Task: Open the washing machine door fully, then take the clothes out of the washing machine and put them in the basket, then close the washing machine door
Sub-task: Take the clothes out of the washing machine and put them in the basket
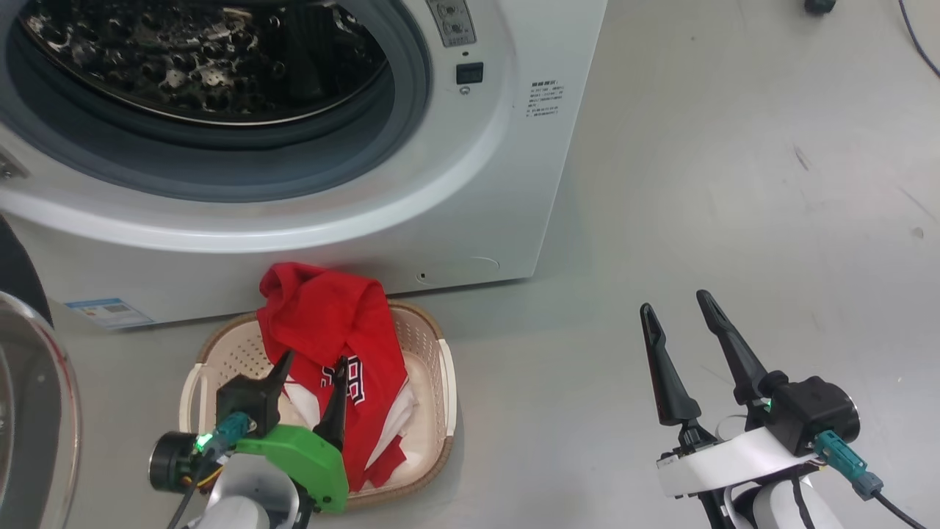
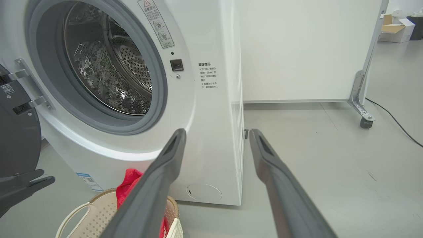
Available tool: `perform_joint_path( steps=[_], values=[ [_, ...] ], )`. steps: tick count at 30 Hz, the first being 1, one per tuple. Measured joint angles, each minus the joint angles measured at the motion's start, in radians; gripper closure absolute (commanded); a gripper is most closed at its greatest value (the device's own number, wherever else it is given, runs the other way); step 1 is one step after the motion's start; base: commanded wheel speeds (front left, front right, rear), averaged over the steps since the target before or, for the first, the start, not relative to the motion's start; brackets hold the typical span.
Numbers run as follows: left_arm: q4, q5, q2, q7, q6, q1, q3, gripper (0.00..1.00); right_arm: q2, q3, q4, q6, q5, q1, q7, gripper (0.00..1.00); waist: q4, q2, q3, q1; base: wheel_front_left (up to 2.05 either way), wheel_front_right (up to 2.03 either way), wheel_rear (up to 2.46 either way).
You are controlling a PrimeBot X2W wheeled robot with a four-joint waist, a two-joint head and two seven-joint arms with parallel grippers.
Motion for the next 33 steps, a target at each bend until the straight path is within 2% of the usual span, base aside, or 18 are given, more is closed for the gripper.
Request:
perform_joint_path(
  steps=[8, 14, 33],
  values=[
    [0.1, -0.014, -0.004, 0.075, -0.03, -0.155, -0.007, 0.0, -0.001, -0.001, -0.021, 0.001, 0.005, -0.047, 0.0, 0.0, -0.025, 0.0, 0.107, 0.0, 0.0, 0.0, 0.0],
    [0.196, -0.024, -0.004, 0.127, -0.034, -0.244, 0.014, 0.0, -0.001, 0.006, -0.033, 0.006, 0.026, -0.089, 0.0, 0.0, -0.044, 0.0, 0.191, 0.0, 0.0, 0.0, 0.0],
    [0.377, -0.054, 0.055, 0.155, -0.03, -0.501, 0.115, 0.0, -0.001, 0.006, -0.061, 0.013, 0.067, -0.193, 0.0, 0.0, -0.12, 0.0, 0.425, 0.0001, 0.0, 0.0, 0.0]
  ],
)
